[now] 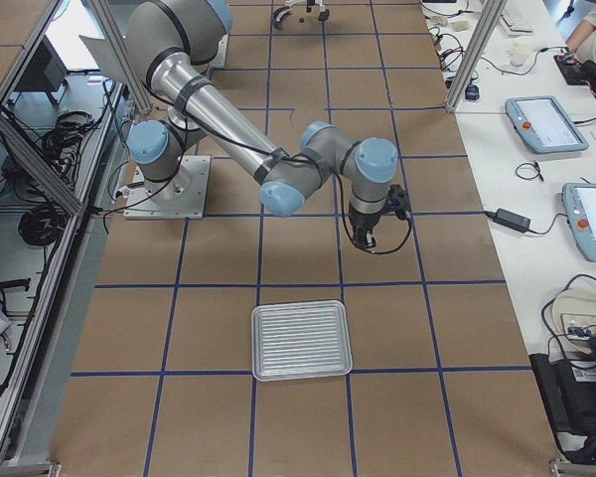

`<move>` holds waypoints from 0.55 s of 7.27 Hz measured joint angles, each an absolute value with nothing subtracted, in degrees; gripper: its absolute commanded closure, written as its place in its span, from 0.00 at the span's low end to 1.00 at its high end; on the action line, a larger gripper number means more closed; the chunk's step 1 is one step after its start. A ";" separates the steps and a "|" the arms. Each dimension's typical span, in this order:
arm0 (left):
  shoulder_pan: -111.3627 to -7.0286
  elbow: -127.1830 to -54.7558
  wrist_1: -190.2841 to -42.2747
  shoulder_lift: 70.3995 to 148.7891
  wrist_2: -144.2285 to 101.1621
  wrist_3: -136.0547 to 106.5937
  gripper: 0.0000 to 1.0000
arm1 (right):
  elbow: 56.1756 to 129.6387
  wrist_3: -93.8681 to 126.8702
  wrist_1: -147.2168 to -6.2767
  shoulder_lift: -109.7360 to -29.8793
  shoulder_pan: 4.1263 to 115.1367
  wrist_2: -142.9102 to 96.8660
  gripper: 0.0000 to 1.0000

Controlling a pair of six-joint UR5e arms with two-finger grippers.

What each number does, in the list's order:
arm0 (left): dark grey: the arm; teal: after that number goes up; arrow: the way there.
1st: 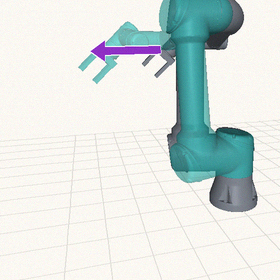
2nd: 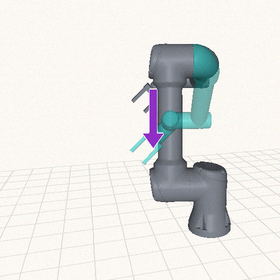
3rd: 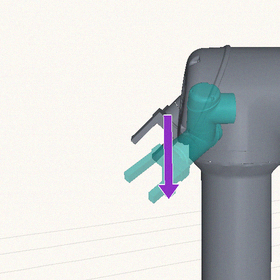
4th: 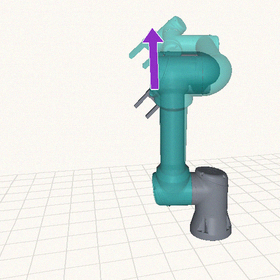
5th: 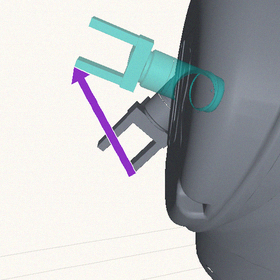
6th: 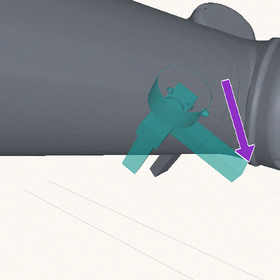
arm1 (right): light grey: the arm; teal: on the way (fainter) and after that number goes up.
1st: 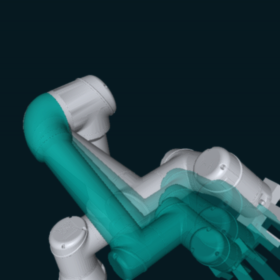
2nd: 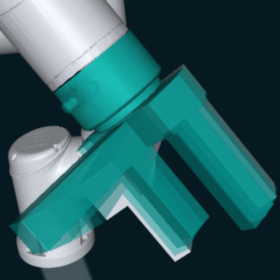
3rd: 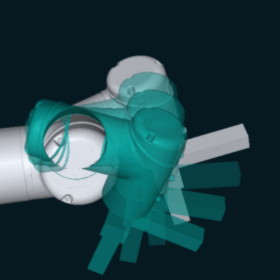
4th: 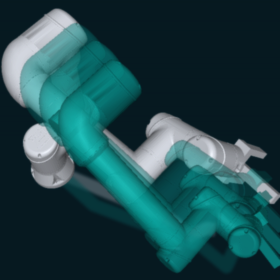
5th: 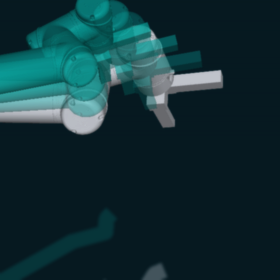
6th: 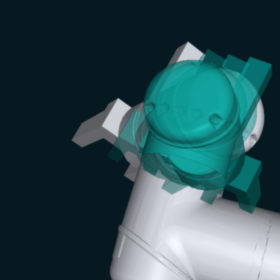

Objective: Place bearing gear from tray to pile

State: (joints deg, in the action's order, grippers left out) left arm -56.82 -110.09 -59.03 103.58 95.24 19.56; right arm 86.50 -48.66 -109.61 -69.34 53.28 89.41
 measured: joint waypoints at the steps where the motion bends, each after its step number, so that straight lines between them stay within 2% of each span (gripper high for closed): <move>1: -58.27 -103.56 -66.89 103.86 94.81 17.43 0.00 | 86.49 -44.39 -107.72 -70.61 56.79 89.45 0.74; 3: -62.32 -92.76 -79.01 104.67 93.46 11.82 0.00 | 86.48 -35.12 -104.29 -73.24 64.15 89.39 0.74; 4: -65.30 -90.18 -81.06 104.82 93.14 8.96 0.00 | 86.48 -30.21 -102.73 -74.10 68.30 89.15 0.74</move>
